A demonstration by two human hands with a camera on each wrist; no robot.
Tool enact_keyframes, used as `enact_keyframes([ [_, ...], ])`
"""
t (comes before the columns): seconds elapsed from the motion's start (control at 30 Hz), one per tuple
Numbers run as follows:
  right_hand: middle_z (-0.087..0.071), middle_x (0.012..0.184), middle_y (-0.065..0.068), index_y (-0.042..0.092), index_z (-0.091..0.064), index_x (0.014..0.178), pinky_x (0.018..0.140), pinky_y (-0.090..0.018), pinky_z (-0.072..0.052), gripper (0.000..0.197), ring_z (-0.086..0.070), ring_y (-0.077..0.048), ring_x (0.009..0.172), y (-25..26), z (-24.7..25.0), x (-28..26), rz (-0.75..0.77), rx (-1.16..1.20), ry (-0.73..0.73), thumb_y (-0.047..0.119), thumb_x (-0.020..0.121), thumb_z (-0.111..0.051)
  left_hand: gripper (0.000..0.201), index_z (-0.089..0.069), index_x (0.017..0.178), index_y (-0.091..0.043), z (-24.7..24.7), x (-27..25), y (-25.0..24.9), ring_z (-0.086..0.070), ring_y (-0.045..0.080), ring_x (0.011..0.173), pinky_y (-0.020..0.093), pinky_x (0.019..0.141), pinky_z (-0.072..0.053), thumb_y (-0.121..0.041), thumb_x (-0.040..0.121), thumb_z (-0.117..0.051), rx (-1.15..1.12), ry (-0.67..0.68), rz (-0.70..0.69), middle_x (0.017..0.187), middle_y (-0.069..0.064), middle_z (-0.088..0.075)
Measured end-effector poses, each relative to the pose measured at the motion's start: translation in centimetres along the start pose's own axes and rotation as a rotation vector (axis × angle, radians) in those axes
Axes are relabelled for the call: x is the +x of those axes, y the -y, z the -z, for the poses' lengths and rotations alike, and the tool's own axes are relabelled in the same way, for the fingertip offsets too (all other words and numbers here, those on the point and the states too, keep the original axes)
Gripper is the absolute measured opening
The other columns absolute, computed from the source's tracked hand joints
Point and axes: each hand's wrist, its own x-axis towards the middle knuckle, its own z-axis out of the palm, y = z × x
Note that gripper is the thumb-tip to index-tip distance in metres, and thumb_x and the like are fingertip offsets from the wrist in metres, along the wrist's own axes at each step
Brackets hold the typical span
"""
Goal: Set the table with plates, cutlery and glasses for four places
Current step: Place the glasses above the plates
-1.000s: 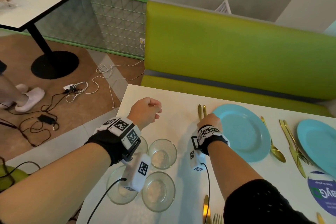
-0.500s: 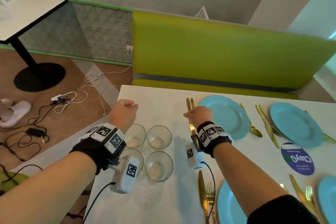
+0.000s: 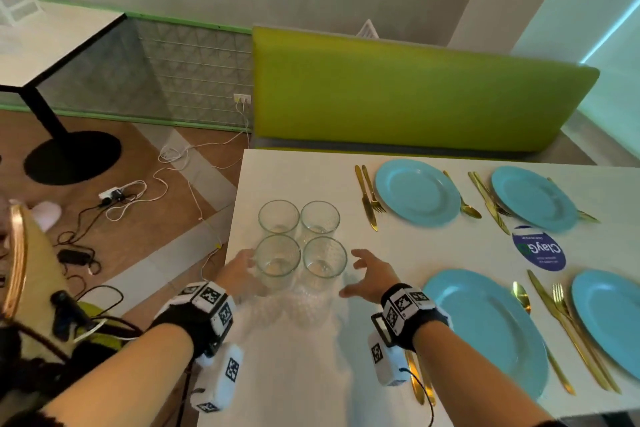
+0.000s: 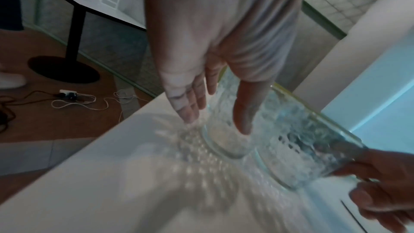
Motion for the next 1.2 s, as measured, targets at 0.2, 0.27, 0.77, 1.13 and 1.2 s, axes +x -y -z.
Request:
enact_keyframes([
  [0.2,-0.050,0.136,-0.001,0.022,-0.034,0.139,0.103,-0.029,-0.037,0.093,-0.045,-0.021,0.127,1.1,-2.5,0.0,0.084,0.114,-0.067,0.026,0.062,-0.086,0.101,-0.032,0.142,-0.018,-2.3,-0.4,0.7,-0.045,0.025,0.129,0.036,0.106,-0.039,-0.020,0.059,-0.089,-0.039,-0.139,-0.102,0.139,0.007,-0.047],
  [0.27,-0.052,0.134,-0.003,0.023,-0.035,0.138,0.101,-0.030,-0.040,0.094,-0.047,-0.023,0.125,1.3,-3.1,0.2,0.076,0.174,-0.105,0.027,0.061,-0.087,0.104,-0.031,0.143,-0.020,-2.7,-0.4,0.7,-0.044,0.025,0.131,0.036,0.108,-0.038,-0.024,0.057,-0.089,-0.069,-0.179,-0.132,0.142,0.007,-0.047],
  [0.77,-0.058,0.123,0.002,0.021,-0.046,0.126,0.091,-0.022,-0.042,0.077,-0.054,-0.016,0.113,0.3,-3.7,-0.7,0.072,0.180,-0.212,0.035,0.060,-0.084,0.076,-0.050,0.129,-0.011,-4.7,-1.4,0.4,-0.053,0.023,0.118,0.024,0.087,-0.039,-0.016,0.062,-0.085,0.038,-0.276,-0.301,0.130,0.009,-0.055],
  [1.13,-0.057,0.126,-0.003,0.019,-0.047,0.127,0.096,-0.027,-0.044,0.076,-0.053,-0.021,0.117,-5.8,9.9,-4.1,-0.111,0.257,-0.525,0.034,0.062,-0.084,0.082,-0.051,0.128,-0.011,-11.1,-3.8,-10.5,-0.057,0.022,0.114,0.029,0.094,-0.044,-0.032,0.058,-0.087,0.203,-0.105,-0.597,0.126,0.006,-0.059],
  [1.2,-0.056,0.126,-0.005,0.018,-0.046,0.127,0.090,-0.023,-0.041,0.074,-0.053,-0.022,0.117,-7.6,12.6,-4.5,-0.148,0.272,-0.575,0.032,0.065,-0.083,0.080,-0.052,0.128,-0.014,-12.8,-3.9,-13.1,-0.058,0.021,0.114,0.025,0.090,-0.044,-0.031,0.058,-0.087,0.204,-0.078,-0.652,0.125,0.004,-0.061],
])
